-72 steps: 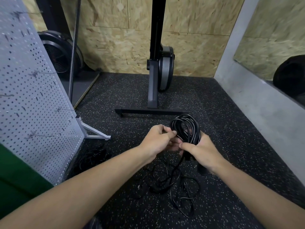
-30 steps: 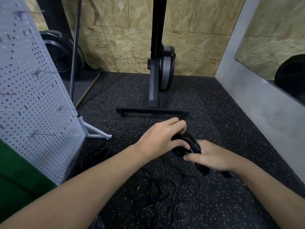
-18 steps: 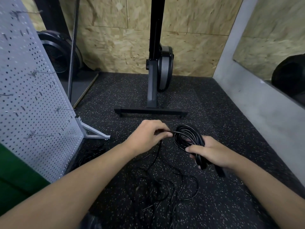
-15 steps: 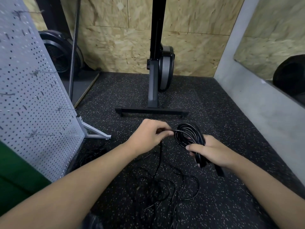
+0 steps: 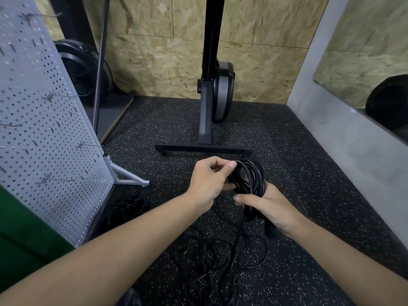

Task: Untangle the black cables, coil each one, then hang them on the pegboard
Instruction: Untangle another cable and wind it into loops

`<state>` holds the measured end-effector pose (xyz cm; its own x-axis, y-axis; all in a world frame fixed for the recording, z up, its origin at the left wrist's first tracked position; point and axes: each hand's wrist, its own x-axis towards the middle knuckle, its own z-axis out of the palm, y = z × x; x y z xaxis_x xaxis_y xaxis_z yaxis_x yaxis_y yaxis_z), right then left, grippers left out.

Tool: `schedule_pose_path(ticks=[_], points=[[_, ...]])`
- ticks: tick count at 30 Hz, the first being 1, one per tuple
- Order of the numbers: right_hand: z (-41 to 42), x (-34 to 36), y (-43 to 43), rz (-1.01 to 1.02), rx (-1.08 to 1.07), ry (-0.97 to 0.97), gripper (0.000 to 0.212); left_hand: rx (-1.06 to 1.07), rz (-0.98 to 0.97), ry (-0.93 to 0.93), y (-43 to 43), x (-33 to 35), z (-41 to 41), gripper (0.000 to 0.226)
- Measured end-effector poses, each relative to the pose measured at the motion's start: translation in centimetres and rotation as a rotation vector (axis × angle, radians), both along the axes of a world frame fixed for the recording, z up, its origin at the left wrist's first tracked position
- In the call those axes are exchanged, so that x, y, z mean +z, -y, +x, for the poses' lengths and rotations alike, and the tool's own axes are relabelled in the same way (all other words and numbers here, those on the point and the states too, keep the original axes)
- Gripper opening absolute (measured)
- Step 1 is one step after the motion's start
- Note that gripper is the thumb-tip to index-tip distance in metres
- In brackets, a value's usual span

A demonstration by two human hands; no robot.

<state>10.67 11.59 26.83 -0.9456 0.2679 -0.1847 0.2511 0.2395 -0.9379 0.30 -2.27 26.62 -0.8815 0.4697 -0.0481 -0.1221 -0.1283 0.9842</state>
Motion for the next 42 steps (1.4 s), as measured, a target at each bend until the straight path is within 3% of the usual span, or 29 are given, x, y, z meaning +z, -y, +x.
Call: schedule_pose_path(ticks=[5,10,13,15,18,20,23,27,30,34,37,42], points=[[-0.1,0.1,0.8,-0.265,-0.099,0.037,0.016,-0.030,0.013,-0.044,0.5,0.4,-0.5,0.012],[-0.3,0.3,1.2,-0.286,-0.191,0.010,0.016,0.067,-0.131,-0.271,0.5,0.8,-0.4,0.024],[-0.5,0.5,0.8,-0.264,-0.236,-0.029,0.015,0.065,-0.319,-0.407,0.9,0.5,-0.2,0.034],[-0.7,0.7,0.4,-0.267,-0.296,-0.067,0.013,-0.117,-0.440,-0.375,1.5,-0.3,-0.5,0.041],[-0.8,1.0,-0.8,-0.328,-0.387,-0.136,0.012,-0.620,-0.597,-0.299,2.4,-1.8,-0.5,0.037],[-1.0,1.1,-1.4,-0.372,-0.413,-0.175,0.016,-0.792,-0.630,-0.273,2.6,-2.8,-0.3,0.044],[-1.1,1.2,-2.3,-0.494,-0.447,-0.234,0.022,-0.760,-0.627,-0.342,2.2,-3.3,-0.1,0.054],[-1.1,1.4,-3.1,-0.621,-0.456,-0.266,0.019,-0.647,-0.663,-0.490,1.3,-3.0,-0.1,0.048],[-1.2,1.3,-3.2,-0.543,-0.497,-0.261,0.030,-0.631,-0.685,-0.575,1.2,-3.1,-0.2,0.041],[-1.2,0.7,-3.2,-0.266,-0.528,-0.153,0.012,-0.586,-0.617,-0.635,0.9,-3.0,0.4,0.018],[-1.4,0.5,-3.3,-0.064,-0.537,-0.101,0.014,-0.528,-0.584,-0.723,0.5,-2.6,0.9,0.017],[-1.6,0.5,-3.4,-0.031,-0.483,-0.052,0.016,-0.482,-0.643,-0.806,0.0,-1.4,0.9,0.017]])
